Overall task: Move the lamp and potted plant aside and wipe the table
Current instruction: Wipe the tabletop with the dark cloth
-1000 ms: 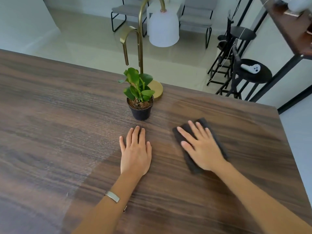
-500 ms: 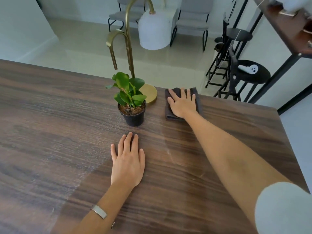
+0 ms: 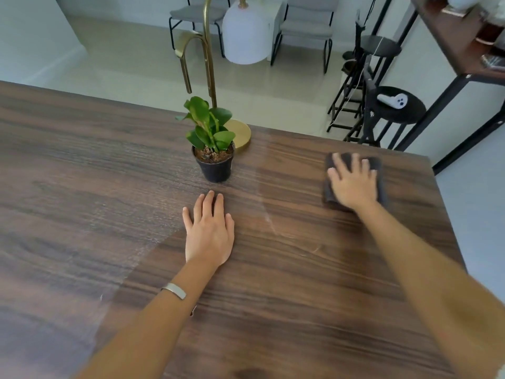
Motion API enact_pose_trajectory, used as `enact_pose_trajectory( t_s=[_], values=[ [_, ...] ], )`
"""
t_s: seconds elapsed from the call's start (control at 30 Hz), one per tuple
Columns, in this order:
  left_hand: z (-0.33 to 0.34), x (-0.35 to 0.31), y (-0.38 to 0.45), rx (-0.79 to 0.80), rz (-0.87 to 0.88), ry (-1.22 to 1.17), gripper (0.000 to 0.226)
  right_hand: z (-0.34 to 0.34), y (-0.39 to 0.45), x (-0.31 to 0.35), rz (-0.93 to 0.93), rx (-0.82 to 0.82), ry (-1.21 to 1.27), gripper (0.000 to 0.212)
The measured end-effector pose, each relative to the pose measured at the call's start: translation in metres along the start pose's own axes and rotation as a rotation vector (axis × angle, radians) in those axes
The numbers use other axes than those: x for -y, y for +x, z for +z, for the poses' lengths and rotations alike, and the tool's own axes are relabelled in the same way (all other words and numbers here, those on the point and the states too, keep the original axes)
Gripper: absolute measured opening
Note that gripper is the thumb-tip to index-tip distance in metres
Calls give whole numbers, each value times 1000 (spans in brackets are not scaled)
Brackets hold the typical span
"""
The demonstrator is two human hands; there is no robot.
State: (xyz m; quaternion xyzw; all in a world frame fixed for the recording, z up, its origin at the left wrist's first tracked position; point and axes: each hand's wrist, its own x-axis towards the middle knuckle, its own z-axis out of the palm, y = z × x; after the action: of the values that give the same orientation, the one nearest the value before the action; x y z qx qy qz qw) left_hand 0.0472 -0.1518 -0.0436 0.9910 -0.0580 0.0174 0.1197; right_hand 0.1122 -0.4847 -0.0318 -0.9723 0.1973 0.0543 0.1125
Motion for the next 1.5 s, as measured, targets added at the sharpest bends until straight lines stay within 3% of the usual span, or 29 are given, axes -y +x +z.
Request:
enact_pose_trajectory(
  t_s=[0.1,0.23,0.3,0.4,0.47,0.53,0.6,0.67,0.73,0.8,0.87,0.93,1.0,1.1,1.17,1.27,1.33,1.43,1.5],
  values=[
    [0,1,-3,-6,2,0,53,28,-89,15,-313,-25,-44,53],
    [0,-2,-2,-1,1,-10,53,42,-179,-25,-624,11,-66,50],
    [-1,-3,-2,18,1,-20,52,32,-150,-28,-550,8,-86,50],
    [-7,0,-1,34,17,-127,49,16,-79,23,-135,-21,-19,53],
    [-18,10,0,13,5,-294,47,18,-53,71,-41,13,11,55],
    [-26,32,0,-65,-28,-269,45,34,-71,114,-179,20,-3,55],
    [-29,59,-5,-131,-97,-122,43,56,-120,135,-440,-15,-61,54],
    [-28,74,-12,-122,-144,-80,42,67,-173,120,-666,-2,-73,53],
    [-24,78,-15,-108,-142,-92,43,64,-196,81,-767,49,-39,50],
    [-22,77,-12,-108,-135,-92,44,48,-178,43,-663,47,-56,49],
    [-21,76,-10,-102,-132,-94,45,32,-131,32,-391,8,-76,51],
    [-20,78,-10,-104,-128,-95,45,24,-85,63,-104,9,-52,54],
    [-20,81,-11,-104,-133,-99,45,30,-69,115,-15,22,-15,56],
    [-19,83,-12,-108,-132,-105,45,62,-116,177,-214,-2,1,56],
    [-19,84,-13,-107,-140,-104,44,80,-175,184,-378,-25,-31,56],
    [-19,83,-14,-105,-128,-105,44,79,-232,131,-653,27,-34,53],
    [-19,83,-13,-100,-125,-111,44,60,-228,72,-689,57,-53,51],
    [-21,81,-12,-81,-116,-119,44,29,-176,11,-271,-8,-63,51],
    [-23,82,-10,-79,-112,-130,44,18,-135,23,43,-7,-35,55]
  ],
)
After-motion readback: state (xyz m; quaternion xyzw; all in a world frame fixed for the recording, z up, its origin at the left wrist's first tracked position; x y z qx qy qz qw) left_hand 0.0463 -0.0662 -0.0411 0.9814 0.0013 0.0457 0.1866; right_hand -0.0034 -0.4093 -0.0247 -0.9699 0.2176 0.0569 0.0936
